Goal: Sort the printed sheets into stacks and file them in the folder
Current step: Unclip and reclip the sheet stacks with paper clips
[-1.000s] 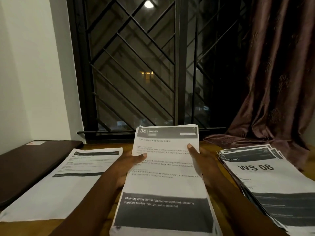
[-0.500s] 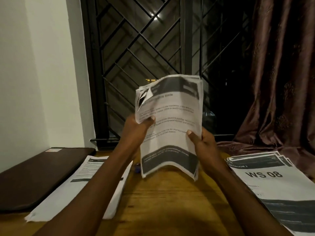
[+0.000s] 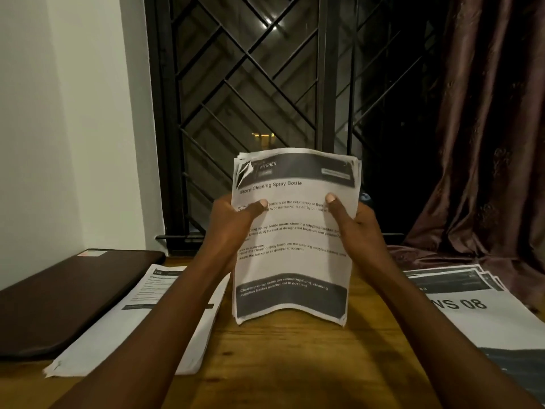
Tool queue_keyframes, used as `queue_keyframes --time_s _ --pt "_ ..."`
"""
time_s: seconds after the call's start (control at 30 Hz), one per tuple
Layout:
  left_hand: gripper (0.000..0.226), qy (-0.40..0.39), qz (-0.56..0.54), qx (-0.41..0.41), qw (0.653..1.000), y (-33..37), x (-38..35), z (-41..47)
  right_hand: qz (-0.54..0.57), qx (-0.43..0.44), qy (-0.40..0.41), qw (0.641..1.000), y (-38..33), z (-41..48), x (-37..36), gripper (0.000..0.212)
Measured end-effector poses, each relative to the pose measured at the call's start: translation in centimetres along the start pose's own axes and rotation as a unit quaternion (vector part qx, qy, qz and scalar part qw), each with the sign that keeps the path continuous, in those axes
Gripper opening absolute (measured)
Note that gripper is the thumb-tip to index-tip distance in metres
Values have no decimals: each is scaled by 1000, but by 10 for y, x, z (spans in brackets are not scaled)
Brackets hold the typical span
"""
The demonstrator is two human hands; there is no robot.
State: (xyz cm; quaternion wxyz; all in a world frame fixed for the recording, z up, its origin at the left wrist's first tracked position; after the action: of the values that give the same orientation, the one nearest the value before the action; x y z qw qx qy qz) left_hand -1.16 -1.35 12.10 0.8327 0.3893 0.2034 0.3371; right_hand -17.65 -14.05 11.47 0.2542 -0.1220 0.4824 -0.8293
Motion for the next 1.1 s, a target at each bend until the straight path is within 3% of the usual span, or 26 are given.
queue_keyframes --time_s 0.17,0.27,0.4,0.57,0.67,0.73,0.8,0.87,0.97,1.1 --pt "12 -37 40 63 997 -24 2 -17 -13 -49 -9 999 16 -3 -7 15" --pt "17 -50 -9 90 995 -19 10 -13 -44 -87 -53 994 6 10 -5 12" --pt "45 -170 -75 264 946 -35 23 -11 -109 -197 -149 963 11 26 -2 19" --pt "45 -275 -84 363 886 -76 19 -47 -129 -245 -97 956 53 17 4 10" --pt "42 -250 -31 367 896 -97 26 -55 -85 -321 -97 938 100 1 9 18" --pt "42 -160 38 332 929 -103 35 -46 -85 -348 -87 930 122 -8 12 21" --pt "60 -109 190 234 947 -104 35 -30 -81 -337 -86 934 133 -12 11 18" --pt "76 -139 364 98 916 -103 20 -15 -61 -332 -103 936 140 -16 6 20" --pt "57 -212 380 -23 900 -115 -16 -7 -69 -321 -138 934 142 -21 -6 22" --pt "18 -271 402 -100 869 -133 -47 -12 -20 -288 -129 949 144 -18 -15 17"
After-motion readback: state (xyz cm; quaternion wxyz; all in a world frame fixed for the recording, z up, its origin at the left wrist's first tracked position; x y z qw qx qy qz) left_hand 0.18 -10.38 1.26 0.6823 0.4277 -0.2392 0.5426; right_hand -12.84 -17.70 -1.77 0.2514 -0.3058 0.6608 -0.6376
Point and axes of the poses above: each hand's wrist, its own z-axis towards the middle knuckle, its own x-axis out of the back of the hand, y = z × x, the point moved 5 cm from there along z, towards the middle knuckle, and after that the axes turned 10 degrees about -x, right-handed, at the moved point
